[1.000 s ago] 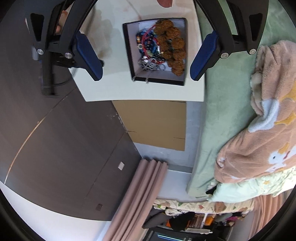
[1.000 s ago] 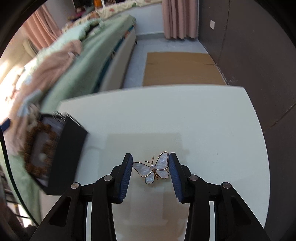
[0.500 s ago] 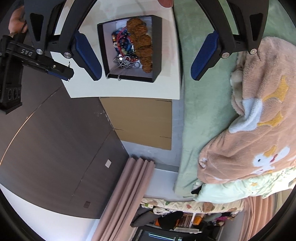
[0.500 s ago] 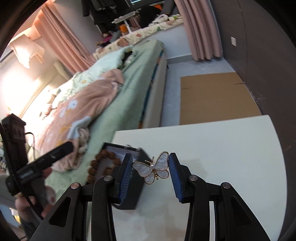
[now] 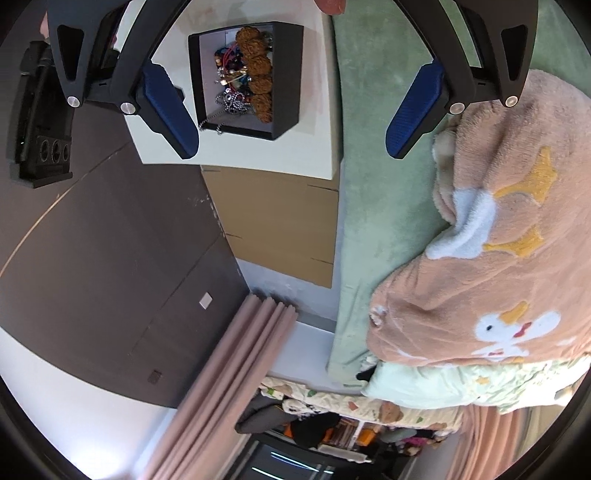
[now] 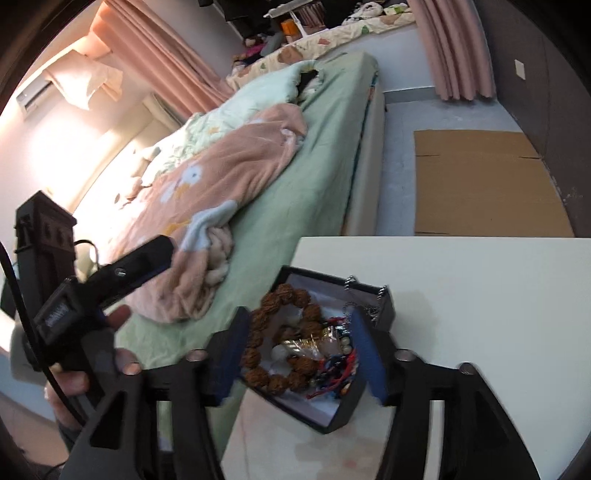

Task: Organize jewelry
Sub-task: 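Carry the butterfly brooch with the right gripper into the box and release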

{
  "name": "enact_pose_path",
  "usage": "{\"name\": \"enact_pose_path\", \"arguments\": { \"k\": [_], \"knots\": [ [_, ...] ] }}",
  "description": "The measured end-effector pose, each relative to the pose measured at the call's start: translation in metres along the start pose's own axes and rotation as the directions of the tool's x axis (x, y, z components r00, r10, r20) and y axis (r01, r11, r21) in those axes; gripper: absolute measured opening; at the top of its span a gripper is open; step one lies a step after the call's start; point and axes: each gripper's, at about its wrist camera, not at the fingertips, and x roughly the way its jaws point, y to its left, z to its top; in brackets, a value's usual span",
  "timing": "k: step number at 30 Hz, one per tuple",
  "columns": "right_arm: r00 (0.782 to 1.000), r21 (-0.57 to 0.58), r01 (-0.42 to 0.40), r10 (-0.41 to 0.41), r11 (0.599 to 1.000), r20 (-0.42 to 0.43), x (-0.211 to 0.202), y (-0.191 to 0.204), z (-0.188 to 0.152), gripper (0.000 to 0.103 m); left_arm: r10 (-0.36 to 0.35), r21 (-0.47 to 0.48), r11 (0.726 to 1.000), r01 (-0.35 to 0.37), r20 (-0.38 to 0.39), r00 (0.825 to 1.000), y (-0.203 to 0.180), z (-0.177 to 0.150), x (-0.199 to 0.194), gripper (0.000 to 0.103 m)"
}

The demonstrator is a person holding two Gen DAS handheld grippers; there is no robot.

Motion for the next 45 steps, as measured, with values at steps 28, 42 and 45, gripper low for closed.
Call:
{"name": "enact_pose_path", "arguments": {
  "k": [28,42,45],
  "knots": [
    [0.913,-0.622,0.15,-0.35,0.768,-0.211,0.07,0.036,0.019,0.047,-0.063,-0.13,0.989,0.071,0.068,0.996,0.038,0.016,-0.029,0.101],
    [0.898,-0.758,0.098,-0.385,0.645,-0.212,0.078,0.033,0.017,0.017,-0.044,-0.134,0.99,0.052,0.06,0.997,0.049,0.02,-0.035,0.101],
    [0.901,-0.758,0.099,-0.382,0.645,-0.207,0.077,0.033,0.016,0.016,-0.036,-0.11,0.993,0.04,0.039,0.999,0.046,0.019,-0.034,0.101]
  ]
}}
